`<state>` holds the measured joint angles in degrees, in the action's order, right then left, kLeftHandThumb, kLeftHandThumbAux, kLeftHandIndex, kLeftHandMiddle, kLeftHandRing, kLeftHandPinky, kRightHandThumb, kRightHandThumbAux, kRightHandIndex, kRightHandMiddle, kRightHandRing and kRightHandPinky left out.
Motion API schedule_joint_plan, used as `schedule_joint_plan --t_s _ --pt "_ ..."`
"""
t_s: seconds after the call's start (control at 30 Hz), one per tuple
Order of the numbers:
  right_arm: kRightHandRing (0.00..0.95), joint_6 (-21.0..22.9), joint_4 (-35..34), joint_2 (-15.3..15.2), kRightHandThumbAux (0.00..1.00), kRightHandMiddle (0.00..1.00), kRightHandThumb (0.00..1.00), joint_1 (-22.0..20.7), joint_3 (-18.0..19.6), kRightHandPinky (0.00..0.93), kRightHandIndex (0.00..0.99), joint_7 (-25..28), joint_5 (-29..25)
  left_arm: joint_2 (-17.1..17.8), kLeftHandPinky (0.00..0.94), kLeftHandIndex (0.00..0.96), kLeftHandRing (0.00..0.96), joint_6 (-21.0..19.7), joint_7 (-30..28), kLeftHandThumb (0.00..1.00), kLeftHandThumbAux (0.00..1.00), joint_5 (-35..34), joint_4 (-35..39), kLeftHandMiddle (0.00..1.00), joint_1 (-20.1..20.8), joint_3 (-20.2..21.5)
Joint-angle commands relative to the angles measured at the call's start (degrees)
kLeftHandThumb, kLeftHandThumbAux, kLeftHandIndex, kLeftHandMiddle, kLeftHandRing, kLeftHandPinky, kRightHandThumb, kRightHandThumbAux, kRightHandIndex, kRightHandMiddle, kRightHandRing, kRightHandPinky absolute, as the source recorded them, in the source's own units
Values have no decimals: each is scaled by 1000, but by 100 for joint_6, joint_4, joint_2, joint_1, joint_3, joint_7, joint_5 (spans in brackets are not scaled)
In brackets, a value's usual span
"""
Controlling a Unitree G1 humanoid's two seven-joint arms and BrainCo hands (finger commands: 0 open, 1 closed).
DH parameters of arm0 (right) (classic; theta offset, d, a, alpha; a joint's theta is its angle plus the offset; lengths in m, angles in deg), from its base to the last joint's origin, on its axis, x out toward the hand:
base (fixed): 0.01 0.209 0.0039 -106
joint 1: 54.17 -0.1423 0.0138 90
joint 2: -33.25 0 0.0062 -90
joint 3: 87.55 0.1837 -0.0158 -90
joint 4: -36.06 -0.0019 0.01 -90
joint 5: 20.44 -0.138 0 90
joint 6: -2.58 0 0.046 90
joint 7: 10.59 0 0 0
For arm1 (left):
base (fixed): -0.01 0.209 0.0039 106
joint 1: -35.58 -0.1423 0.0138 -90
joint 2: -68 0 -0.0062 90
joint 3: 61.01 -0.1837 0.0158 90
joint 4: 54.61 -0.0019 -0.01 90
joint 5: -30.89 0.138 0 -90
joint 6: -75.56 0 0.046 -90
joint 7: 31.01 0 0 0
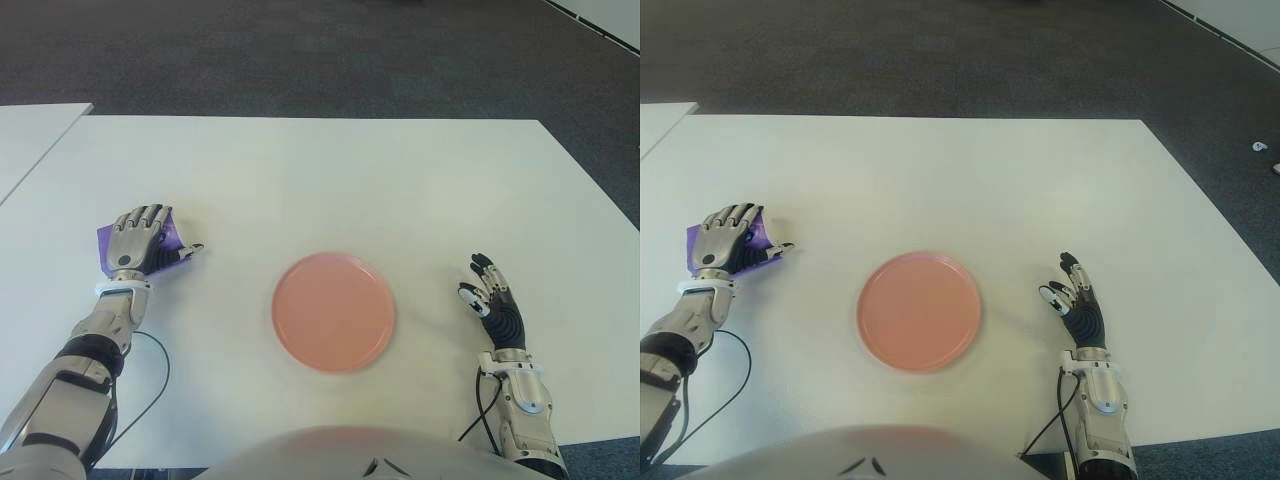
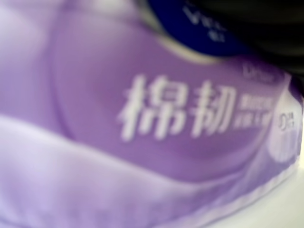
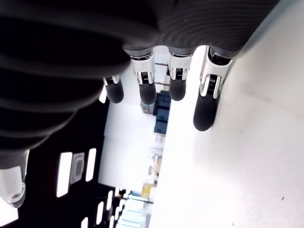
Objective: Put the tissue paper into the plate.
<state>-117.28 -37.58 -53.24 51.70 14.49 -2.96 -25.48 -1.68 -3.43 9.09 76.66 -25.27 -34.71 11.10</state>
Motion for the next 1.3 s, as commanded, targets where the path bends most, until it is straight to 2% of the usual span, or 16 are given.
schedule_joint_plan --t_s 0.03,0.23,0.47,0.87,1.13,1.3 --pt "44 104 293 5 521 116 348 409 33 0 49 304 -224 -398 216 181 171 25 -714 328 305 -137 -651 189 -172 -284" --pt "56 -69 292 -118 549 136 340 464 122 0 59 606 -382 -534 217 186 172 83 -1118 327 331 -292 -1062 182 -51 -411" --pt "68 -120 185 -178 556 148 346 546 202 0 68 646 -383 -571 237 178 178 95 -1465 326 349 -401 -1199 181 -100 -485" --pt "102 -311 346 -169 584 178 368 442 393 0 80 773 -590 -797 245 168 193 -103 -1586 314 370 -454 -1439 193 -215 -542" --pt "108 -427 557 -337 612 174 310 267 576 0 81 760 -565 -956 234 151 192 -333 -1560 290 383 -468 -1510 191 -283 -572" --pt "113 -800 800 -306 618 167 252 74 727 70 92 523 -418 -1047 239 150 197 -432 -1551 286 393 -490 -1522 195 -318 -586"
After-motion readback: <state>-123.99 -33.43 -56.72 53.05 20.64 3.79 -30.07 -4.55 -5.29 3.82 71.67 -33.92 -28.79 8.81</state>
